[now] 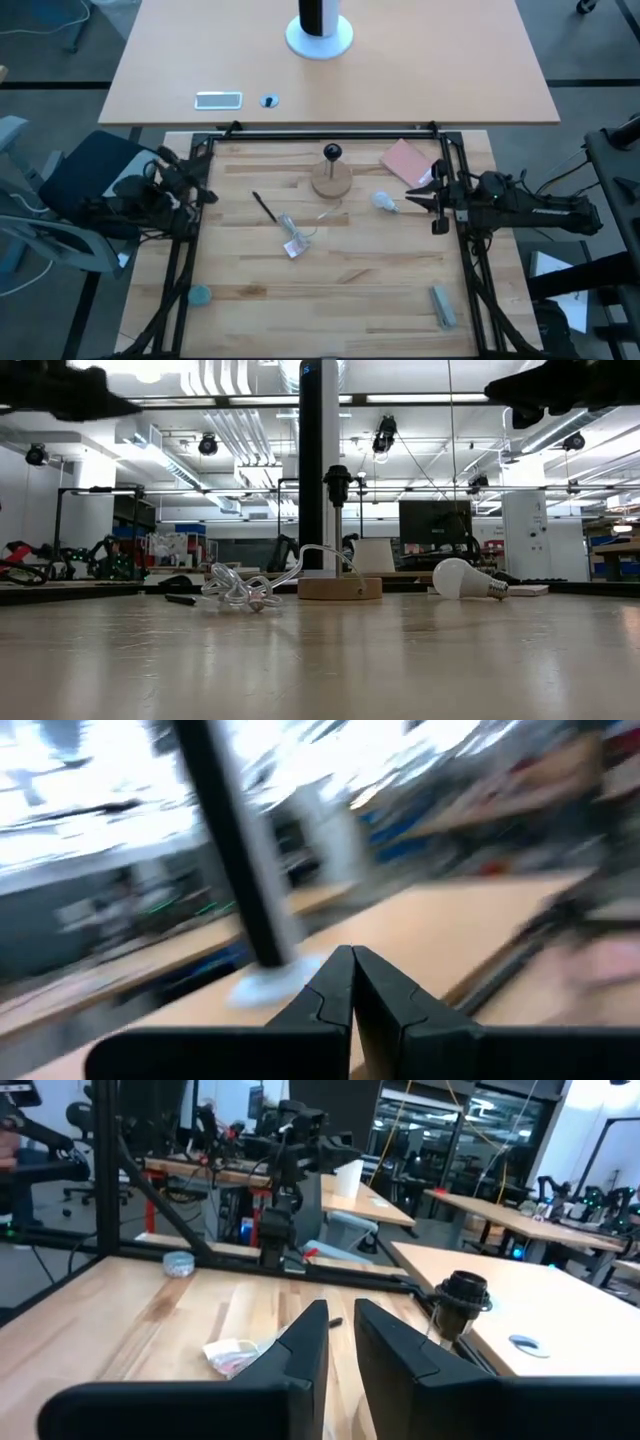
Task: Screw lightbulb
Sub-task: Return to Home Position
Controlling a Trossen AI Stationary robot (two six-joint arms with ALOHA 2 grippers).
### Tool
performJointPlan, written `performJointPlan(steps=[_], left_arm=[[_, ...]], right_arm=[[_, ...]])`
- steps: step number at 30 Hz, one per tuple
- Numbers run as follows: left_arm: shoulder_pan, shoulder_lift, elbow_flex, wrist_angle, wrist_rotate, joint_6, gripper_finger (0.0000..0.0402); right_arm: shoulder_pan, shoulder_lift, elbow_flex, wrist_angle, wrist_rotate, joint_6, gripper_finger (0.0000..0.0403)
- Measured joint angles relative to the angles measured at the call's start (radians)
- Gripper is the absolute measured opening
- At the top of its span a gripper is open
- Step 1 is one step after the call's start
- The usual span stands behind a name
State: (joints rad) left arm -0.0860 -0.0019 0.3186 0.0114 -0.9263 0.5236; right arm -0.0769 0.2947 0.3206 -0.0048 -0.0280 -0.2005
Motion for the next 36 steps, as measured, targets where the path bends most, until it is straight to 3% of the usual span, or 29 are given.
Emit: performJointPlan(steps=[3,5,10,16,19,27,36], left_arm=[[0.002,0.008,-0.010,0.011,-0.245,0.069,0.0000],[0.005,0.015,-0.008,0.024,-0.345,0.077,0.0000],[0.044,0.000,-0.008,0.102,-0.456,0.090,0.0000],[0.111,0.012,-0.009,0.135,-0.485,0.052,0.0000],[0.140,0.026,-0.016,0.136,-0.577,-0.002,0.0000],[0.211,0.034,-0.027,0.113,-0.623,-0.020,0.0000],[0.224,0.075,-0.028,0.113,-0.482,-0.041,0.0000]], right_arm=[[0.000,0.001,-0.001,0.001,0.000,-0.016,0.0057],[0.000,-0.001,-0.001,0.004,0.000,-0.019,0.0060],[0.000,0.001,-0.001,0.006,0.001,-0.037,0.0066],[0.000,0.010,-0.001,0.001,0.002,-0.051,0.0060],[0.000,0.015,-0.001,0.001,0.003,-0.050,0.0053],[0.000,0.024,-0.002,-0.008,0.003,-0.044,0.0044],[0.000,0.029,-0.002,-0.026,0.003,-0.002,0.0060]])
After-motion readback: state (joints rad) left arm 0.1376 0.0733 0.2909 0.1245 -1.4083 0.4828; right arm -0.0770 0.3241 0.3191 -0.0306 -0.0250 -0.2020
